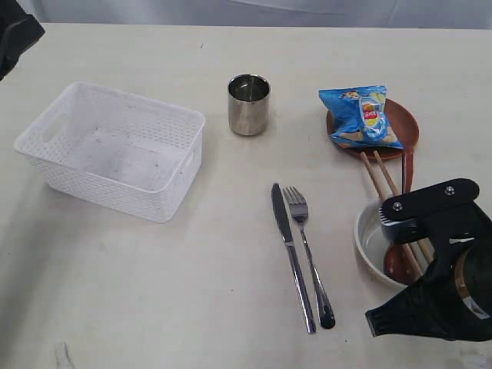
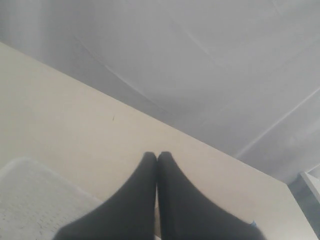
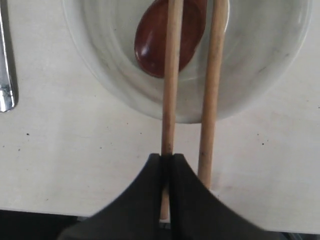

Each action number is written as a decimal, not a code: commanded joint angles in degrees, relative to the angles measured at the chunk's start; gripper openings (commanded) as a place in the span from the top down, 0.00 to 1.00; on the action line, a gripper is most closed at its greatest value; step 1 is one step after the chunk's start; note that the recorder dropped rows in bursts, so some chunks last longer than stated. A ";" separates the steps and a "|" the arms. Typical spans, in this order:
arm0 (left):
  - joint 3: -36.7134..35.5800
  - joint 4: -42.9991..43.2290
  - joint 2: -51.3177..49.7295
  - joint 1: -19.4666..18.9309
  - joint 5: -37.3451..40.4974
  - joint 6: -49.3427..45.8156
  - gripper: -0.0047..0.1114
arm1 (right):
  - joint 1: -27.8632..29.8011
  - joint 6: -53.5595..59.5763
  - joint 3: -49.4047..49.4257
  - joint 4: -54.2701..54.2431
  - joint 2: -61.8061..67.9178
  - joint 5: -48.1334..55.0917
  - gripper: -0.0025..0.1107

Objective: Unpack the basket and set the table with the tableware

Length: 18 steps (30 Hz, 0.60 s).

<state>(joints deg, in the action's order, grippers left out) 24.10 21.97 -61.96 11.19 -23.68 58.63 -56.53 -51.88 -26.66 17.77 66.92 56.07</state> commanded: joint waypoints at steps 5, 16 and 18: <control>-0.37 0.28 -0.08 -0.18 -0.55 0.27 0.96 | 0.41 -2.43 1.16 1.22 0.17 -0.93 0.98; -0.37 0.28 -0.08 -0.18 -0.55 0.27 0.96 | 0.41 -2.31 1.57 0.75 0.17 -1.58 0.98; -0.37 0.28 -0.08 -0.18 -0.55 0.27 0.96 | 0.41 -2.31 1.57 0.75 0.17 -1.58 0.98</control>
<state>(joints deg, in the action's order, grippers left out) 24.10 21.97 -61.96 11.19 -23.68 58.63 -56.53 -53.99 -25.30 18.37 67.26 54.56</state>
